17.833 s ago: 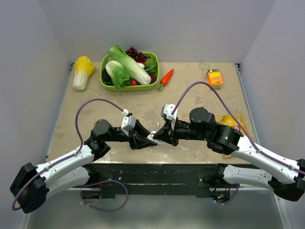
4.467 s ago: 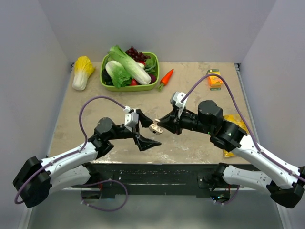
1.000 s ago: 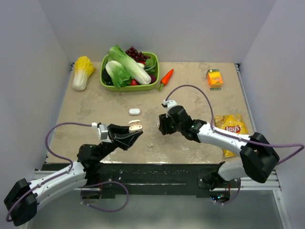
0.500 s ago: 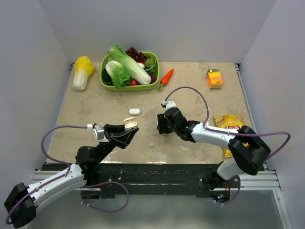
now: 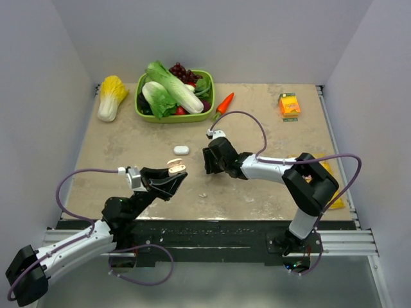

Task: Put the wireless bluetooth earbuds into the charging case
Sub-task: Pick up the earbud from the center of the board.

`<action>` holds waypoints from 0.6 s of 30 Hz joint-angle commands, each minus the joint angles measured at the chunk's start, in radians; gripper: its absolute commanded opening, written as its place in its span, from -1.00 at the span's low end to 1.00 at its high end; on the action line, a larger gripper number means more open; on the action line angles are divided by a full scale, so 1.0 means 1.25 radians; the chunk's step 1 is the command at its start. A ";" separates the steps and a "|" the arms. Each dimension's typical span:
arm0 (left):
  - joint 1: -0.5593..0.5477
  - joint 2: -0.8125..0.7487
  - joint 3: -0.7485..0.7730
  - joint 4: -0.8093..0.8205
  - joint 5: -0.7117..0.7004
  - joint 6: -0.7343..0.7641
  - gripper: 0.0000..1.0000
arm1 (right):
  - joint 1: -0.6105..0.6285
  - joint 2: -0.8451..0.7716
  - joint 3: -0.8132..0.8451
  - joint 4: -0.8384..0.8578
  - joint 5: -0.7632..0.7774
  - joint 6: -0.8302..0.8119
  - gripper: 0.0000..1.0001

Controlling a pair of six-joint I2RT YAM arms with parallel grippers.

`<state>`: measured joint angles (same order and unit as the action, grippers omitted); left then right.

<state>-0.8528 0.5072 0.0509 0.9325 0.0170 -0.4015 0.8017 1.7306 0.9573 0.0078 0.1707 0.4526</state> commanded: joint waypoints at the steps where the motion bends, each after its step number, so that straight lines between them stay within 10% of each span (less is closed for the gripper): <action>1: -0.006 -0.002 -0.032 0.022 -0.011 0.011 -1.00 | -0.003 0.019 0.048 -0.027 0.030 -0.006 -0.02; 18: -0.015 0.000 -0.025 0.010 -0.011 0.021 -1.00 | -0.003 0.067 0.074 -0.049 0.045 -0.033 -0.03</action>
<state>-0.8658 0.5076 0.0509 0.9123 0.0170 -0.4004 0.8001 1.7973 1.0130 -0.0555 0.2005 0.4255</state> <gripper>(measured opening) 0.349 0.490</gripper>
